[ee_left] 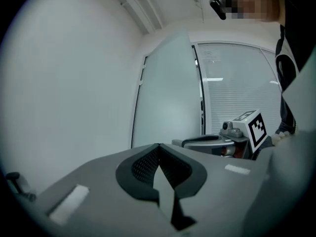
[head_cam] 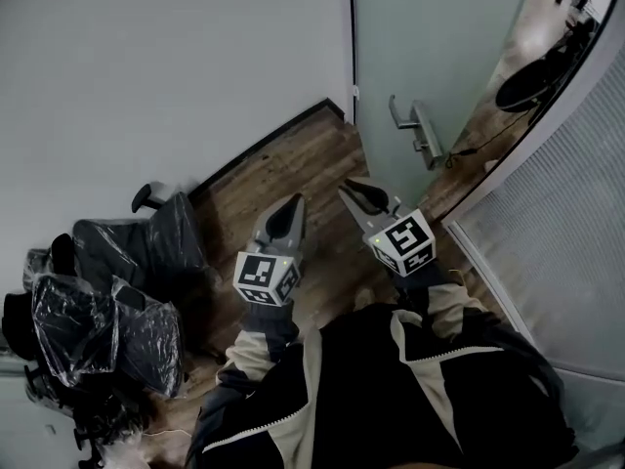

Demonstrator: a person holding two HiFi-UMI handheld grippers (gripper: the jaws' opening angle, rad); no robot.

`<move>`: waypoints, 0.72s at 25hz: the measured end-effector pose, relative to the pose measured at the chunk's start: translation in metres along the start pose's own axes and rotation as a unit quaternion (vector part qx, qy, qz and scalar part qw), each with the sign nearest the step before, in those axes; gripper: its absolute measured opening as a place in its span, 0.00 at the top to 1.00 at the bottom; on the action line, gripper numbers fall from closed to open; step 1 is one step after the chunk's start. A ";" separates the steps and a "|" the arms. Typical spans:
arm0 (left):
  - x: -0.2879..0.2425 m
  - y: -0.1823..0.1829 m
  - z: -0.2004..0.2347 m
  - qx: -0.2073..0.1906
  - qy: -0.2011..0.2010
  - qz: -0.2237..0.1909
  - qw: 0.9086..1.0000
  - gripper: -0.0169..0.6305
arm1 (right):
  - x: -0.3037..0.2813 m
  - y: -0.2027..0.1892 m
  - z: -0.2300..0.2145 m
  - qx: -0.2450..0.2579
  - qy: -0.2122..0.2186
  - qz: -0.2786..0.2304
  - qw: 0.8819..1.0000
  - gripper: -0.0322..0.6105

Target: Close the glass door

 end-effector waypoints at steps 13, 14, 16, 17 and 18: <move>-0.131 0.001 0.016 0.000 -0.072 0.006 0.997 0.97 | -0.003 0.014 -0.110 -0.034 -0.130 -0.011 0.991 0.87; -0.145 -0.001 0.018 0.002 -0.083 0.006 0.997 0.97 | -0.005 0.015 -0.120 -0.035 -0.142 -0.010 0.989 0.87; -0.171 -0.002 0.017 0.008 -0.115 0.002 0.993 0.97 | -0.004 0.015 -0.138 -0.035 -0.177 -0.006 0.984 0.87; -0.181 -0.002 0.015 0.011 -0.138 -0.002 0.990 0.97 | -0.001 0.016 -0.144 -0.034 -0.199 -0.005 0.979 0.87; -0.188 -0.001 0.013 0.011 -0.162 -0.007 0.987 0.97 | 0.002 0.017 -0.146 -0.032 -0.224 -0.006 0.974 0.87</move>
Point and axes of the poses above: the fingertips, and each gripper's own axes: x backward along the fingers, z to its left, y out of its top, the point moved 3 cm from there along x, backward along the fingers, and after that the axes turned 9 degrees about -x, right-handed, at the moved point
